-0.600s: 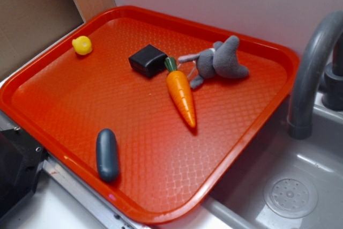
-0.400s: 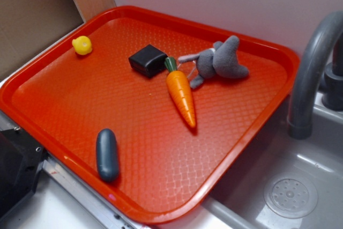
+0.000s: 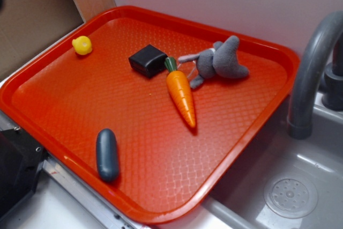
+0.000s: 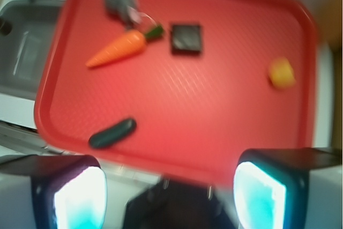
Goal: Grab the gray animal.
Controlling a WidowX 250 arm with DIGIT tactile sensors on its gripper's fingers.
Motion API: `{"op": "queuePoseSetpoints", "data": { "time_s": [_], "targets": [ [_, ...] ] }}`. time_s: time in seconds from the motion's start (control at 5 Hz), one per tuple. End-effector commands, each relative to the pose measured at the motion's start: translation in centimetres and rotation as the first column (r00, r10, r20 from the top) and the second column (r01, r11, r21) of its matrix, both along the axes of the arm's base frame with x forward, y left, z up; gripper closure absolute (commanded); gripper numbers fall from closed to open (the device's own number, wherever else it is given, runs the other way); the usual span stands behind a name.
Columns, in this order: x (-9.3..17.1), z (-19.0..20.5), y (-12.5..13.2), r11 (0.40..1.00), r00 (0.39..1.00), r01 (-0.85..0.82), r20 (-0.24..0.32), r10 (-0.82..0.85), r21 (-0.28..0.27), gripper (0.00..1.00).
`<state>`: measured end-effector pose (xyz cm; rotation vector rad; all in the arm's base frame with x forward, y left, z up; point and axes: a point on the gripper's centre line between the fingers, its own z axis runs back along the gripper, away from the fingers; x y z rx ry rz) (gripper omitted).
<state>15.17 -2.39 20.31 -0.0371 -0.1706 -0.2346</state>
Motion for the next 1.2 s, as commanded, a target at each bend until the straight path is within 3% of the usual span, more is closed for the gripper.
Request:
{"op": "queuePoseSetpoints", "data": {
  "time_s": [0.0,0.2,0.4,0.8,1.0],
  "targets": [
    [5.2,-2.2,-0.3,0.972,0.955,0.236,0.190,-0.229,-0.018,0.00],
    [8.7,-4.9,-1.5,0.940,0.915,0.339,0.247,-0.318,-0.047,0.00],
    [11.4,-7.5,-3.1,0.912,0.886,0.410,0.245,-0.393,-0.021,0.00],
    [15.5,-10.7,-8.3,0.870,0.851,0.492,0.233,-0.471,-0.035,0.00],
    [17.2,-11.9,-10.1,0.867,0.848,0.498,0.209,-0.487,0.002,0.00]
  ]
}}
